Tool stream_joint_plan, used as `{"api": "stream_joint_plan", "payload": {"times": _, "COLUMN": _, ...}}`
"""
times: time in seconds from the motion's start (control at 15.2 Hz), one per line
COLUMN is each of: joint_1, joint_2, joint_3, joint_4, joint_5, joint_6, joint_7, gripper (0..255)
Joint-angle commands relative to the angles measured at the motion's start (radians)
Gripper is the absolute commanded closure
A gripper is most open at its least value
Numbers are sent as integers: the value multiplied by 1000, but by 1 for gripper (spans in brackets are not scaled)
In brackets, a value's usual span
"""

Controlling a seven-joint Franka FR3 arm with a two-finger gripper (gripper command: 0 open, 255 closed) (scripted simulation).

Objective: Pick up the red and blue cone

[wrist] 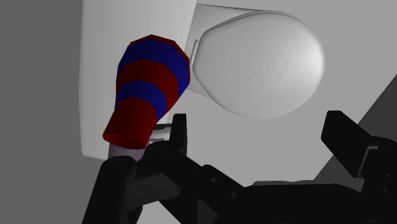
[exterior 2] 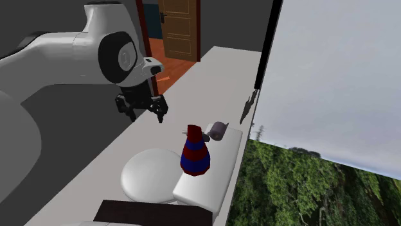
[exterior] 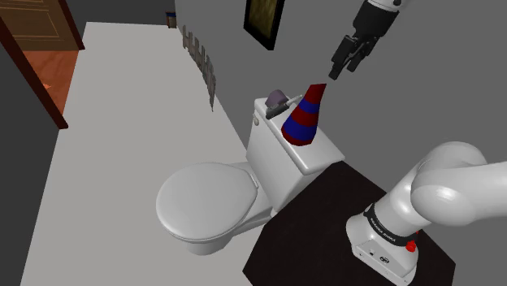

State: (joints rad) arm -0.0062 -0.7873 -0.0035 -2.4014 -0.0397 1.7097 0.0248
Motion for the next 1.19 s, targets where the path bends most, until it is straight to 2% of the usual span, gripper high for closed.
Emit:
{"api": "stream_joint_plan", "payload": {"times": 0.0, "joint_1": 0, "joint_2": 0, "joint_3": 0, "joint_4": 0, "joint_5": 0, "joint_6": 0, "joint_7": 0, "gripper": 0}}
{"api": "stream_joint_plan", "payload": {"times": 0.59, "joint_1": -29, "joint_2": 310, "joint_3": -154, "joint_4": 95, "joint_5": -26, "joint_6": 137, "joint_7": -170, "gripper": 0}}
{"api": "stream_joint_plan", "payload": {"times": 1.12, "joint_1": -45, "joint_2": 629, "joint_3": -264, "joint_4": 264, "joint_5": 22, "joint_6": 206, "joint_7": -334, "gripper": 0}}
